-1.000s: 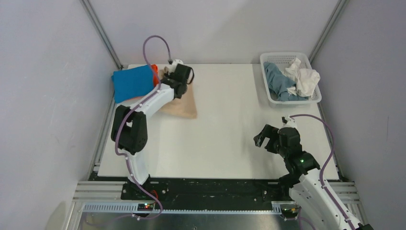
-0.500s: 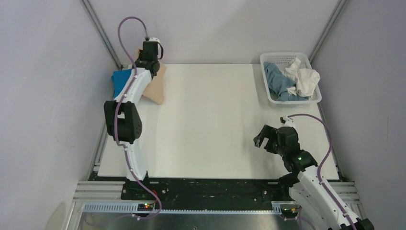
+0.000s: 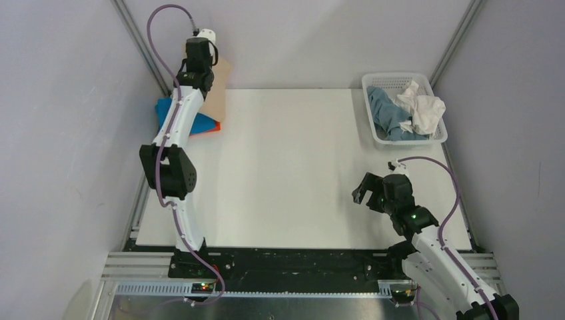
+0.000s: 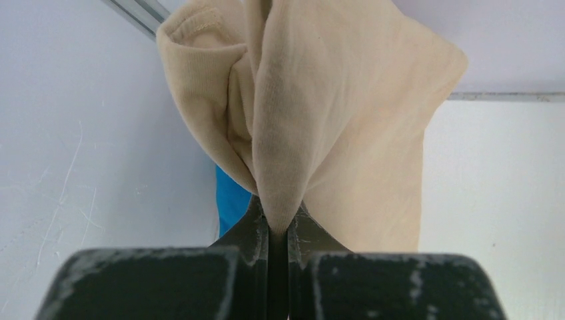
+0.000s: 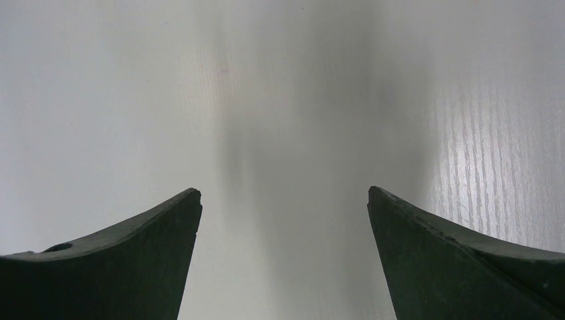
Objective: Fold and stack the t-shirts
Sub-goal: Put the neatly folded tshirt into the corner of the board with the left arm
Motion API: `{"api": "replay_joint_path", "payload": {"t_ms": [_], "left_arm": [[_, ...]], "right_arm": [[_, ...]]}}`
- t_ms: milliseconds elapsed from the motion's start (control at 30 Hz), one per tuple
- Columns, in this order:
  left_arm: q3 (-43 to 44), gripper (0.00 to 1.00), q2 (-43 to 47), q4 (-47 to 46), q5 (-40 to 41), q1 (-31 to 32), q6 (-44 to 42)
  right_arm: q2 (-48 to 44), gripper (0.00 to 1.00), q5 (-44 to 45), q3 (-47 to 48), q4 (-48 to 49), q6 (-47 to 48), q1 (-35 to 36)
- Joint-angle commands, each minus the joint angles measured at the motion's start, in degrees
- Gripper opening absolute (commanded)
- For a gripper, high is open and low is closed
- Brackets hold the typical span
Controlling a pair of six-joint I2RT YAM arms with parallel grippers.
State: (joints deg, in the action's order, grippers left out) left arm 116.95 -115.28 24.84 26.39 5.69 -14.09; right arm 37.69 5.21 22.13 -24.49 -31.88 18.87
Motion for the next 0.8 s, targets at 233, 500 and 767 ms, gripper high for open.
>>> {"api": "replay_joint_path", "payload": {"t_ms": [233, 500, 767], "left_arm": [[3.3, 0.0, -1.3, -3.1, -3.8, -4.3, 2.5], [2.1, 0.0, -5.2, -3.1, -8.7, -8.5, 4.3], [3.1, 0.0, -9.0, -3.0, -9.6, -12.1, 5.6]], "right_arm": [[1.8, 0.99, 2.1, -0.1, 2.7, -0.3, -0.3], [3.7, 0.99, 1.7, 0.0, 3.5, -0.8, -0.3], [3.2, 0.99, 3.8, 0.3, 2.9, -1.1, -0.2]]}}
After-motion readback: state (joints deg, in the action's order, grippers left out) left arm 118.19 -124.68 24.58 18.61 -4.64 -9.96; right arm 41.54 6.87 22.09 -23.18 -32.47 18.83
